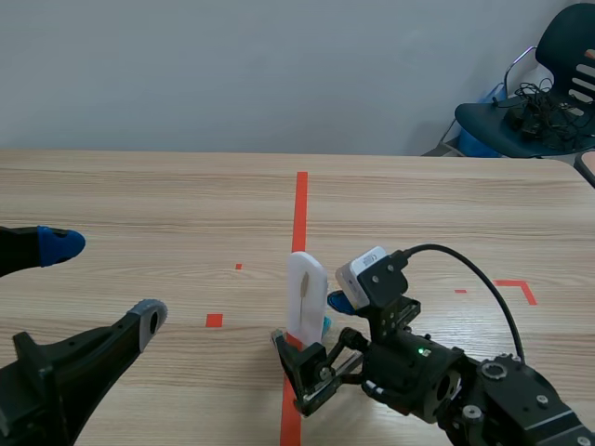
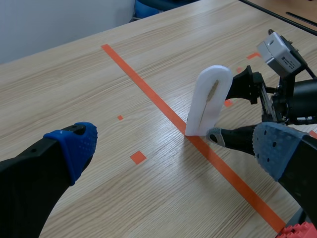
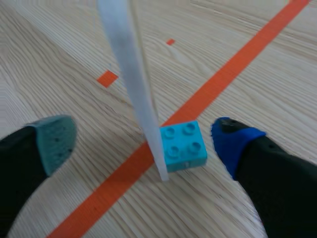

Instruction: Do the leaf sorting experiment

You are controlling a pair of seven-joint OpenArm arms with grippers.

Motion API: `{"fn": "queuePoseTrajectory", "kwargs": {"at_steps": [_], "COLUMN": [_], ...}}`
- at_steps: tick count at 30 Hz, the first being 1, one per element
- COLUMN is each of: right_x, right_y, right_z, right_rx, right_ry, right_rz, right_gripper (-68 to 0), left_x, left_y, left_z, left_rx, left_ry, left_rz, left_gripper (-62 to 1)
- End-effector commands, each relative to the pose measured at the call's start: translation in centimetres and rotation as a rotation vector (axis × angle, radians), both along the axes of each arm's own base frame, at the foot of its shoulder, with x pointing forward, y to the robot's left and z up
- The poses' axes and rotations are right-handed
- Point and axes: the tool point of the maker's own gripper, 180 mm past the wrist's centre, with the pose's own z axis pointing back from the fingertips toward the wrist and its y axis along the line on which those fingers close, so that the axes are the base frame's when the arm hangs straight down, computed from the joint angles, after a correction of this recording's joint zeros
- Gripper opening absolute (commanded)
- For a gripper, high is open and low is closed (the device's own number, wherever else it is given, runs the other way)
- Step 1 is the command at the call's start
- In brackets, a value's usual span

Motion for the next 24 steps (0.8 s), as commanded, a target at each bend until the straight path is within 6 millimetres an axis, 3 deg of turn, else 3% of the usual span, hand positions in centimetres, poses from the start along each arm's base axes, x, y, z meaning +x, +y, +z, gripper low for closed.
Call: {"fn": "queuePoseTrajectory", "kwargs": {"at_steps": [1,3,9,14,19,24], "right_x": [1.1,1.1,1.1,1.9,3.4,3.9], "right_y": [-0.3,-0.2,-0.2,-1.7,-7.4,-15.3], "right_z": [1.7,1.6,1.6,3.2,7.8,10.0], "right_rx": [0.015,0.008,0.007,0.003,-0.04,-0.136], "right_ry": [-0.058,-0.058,-0.058,-0.106,-0.208,-0.235], "right_rz": [-0.022,-0.023,-0.022,-0.043,-0.154,-0.318], "right_gripper": [-29.7,-39.7,-60.2,-62.5,-62.5,-62.5], "left_x": [0.3,0.5,1.0,1.0,1.0,1.0], "left_y": [0.0,0.0,0.0,0.0,0.0,0.0], "left_z": [0.6,0.8,1.2,1.2,1.2,1.2], "left_rx": [-0.017,-0.017,-0.017,-0.016,-0.016,-0.016], "left_ry": [-0.023,-0.031,-0.053,-0.052,-0.052,-0.052], "left_rz": [0.005,0.005,0.005,0.005,0.005,0.005], "left_gripper": [1.4,1.4,1.4,1.4,1.4,1.4]}}
